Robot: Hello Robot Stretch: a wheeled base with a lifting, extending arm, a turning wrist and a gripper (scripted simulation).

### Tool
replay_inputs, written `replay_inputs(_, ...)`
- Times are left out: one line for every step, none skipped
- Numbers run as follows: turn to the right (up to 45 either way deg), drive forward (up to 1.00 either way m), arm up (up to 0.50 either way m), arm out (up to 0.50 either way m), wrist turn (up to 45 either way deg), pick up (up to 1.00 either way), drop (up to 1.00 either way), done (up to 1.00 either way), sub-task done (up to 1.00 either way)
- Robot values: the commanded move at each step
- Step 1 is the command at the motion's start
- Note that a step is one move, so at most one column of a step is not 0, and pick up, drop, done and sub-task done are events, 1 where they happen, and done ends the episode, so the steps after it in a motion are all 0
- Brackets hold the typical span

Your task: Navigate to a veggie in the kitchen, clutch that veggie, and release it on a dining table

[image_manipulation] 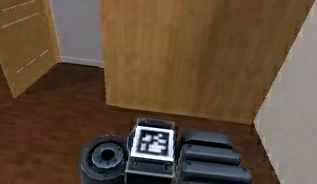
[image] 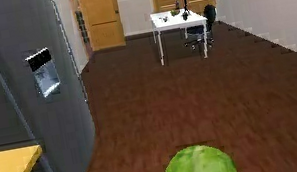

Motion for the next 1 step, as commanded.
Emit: replay_inputs(0.0,1.00,0.00,0.00,0.0,0.00,0.00,0.00,0.00)
